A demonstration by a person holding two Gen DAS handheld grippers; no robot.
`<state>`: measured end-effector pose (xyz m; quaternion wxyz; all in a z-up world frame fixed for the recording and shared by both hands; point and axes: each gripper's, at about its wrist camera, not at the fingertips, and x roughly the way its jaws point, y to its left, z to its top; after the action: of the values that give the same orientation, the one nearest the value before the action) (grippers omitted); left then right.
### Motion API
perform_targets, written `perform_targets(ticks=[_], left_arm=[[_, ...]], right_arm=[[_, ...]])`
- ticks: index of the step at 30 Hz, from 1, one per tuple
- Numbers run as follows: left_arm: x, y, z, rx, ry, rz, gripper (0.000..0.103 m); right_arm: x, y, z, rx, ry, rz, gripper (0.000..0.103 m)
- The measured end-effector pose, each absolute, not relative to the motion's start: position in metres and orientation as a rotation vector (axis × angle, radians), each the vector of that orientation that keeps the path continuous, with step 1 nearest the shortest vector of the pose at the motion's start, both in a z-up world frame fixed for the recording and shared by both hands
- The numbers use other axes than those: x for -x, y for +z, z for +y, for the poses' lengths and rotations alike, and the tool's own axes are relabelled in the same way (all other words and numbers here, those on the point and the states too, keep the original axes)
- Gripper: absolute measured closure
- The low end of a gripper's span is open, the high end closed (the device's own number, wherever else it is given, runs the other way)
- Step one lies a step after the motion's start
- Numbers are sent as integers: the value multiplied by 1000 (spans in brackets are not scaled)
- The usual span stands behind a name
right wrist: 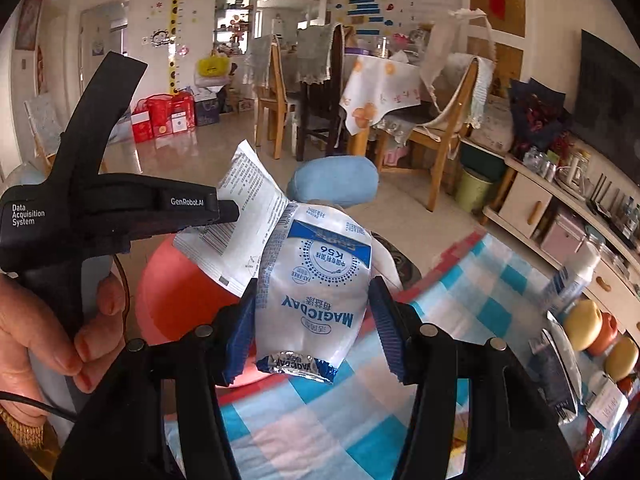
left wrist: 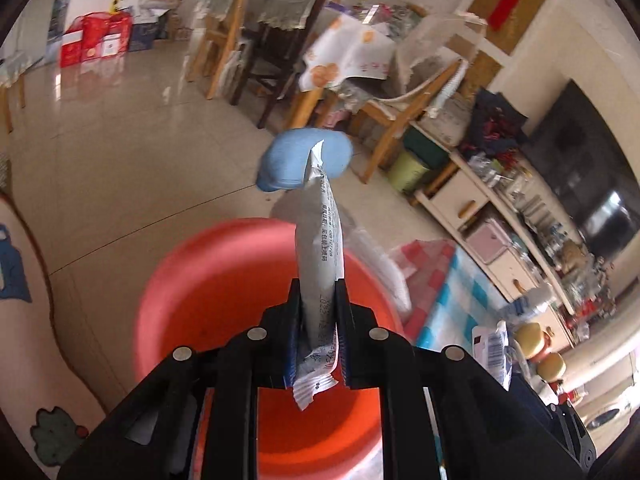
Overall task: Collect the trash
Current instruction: 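Lift the white paper bag with the left gripper and drop it into the pink bucket, then move both tools back over the table toward the yellow chip bag and red packets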
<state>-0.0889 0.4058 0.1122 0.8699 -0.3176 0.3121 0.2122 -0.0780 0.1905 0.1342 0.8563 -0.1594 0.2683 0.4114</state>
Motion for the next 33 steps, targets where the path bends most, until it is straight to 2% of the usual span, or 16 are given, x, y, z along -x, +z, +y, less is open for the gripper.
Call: perform_targets(ticks=[3, 4, 6, 7, 10, 11, 16, 21, 23, 28, 33], left_arm=[[87, 107, 418, 693, 472, 678, 85], [84, 106, 419, 680, 482, 688, 85], [84, 103, 420, 669, 488, 698, 84], [83, 103, 421, 673, 486, 697, 78], [81, 104, 415, 649, 505, 680, 48], [79, 105, 409, 632, 510, 666, 41], [84, 114, 382, 565, 557, 555, 19], [91, 122, 362, 570, 500, 400, 18], [90, 126, 352, 555, 453, 373, 13], [86, 140, 320, 471, 318, 341, 11], [71, 148, 277, 300, 293, 410, 8]], right_arm=[[70, 125, 209, 323, 934, 608, 45], [67, 122, 212, 319, 923, 620, 40], [60, 119, 211, 280, 915, 642, 35], [62, 119, 208, 261, 906, 645, 32], [70, 123, 189, 231, 865, 624, 21], [73, 124, 181, 227, 851, 613, 20], [84, 127, 134, 200, 754, 601, 16], [97, 126, 88, 215, 636, 578, 11], [101, 124, 69, 219, 591, 566, 10], [113, 117, 24, 206, 529, 533, 6], [123, 107, -9, 201, 491, 505, 4]])
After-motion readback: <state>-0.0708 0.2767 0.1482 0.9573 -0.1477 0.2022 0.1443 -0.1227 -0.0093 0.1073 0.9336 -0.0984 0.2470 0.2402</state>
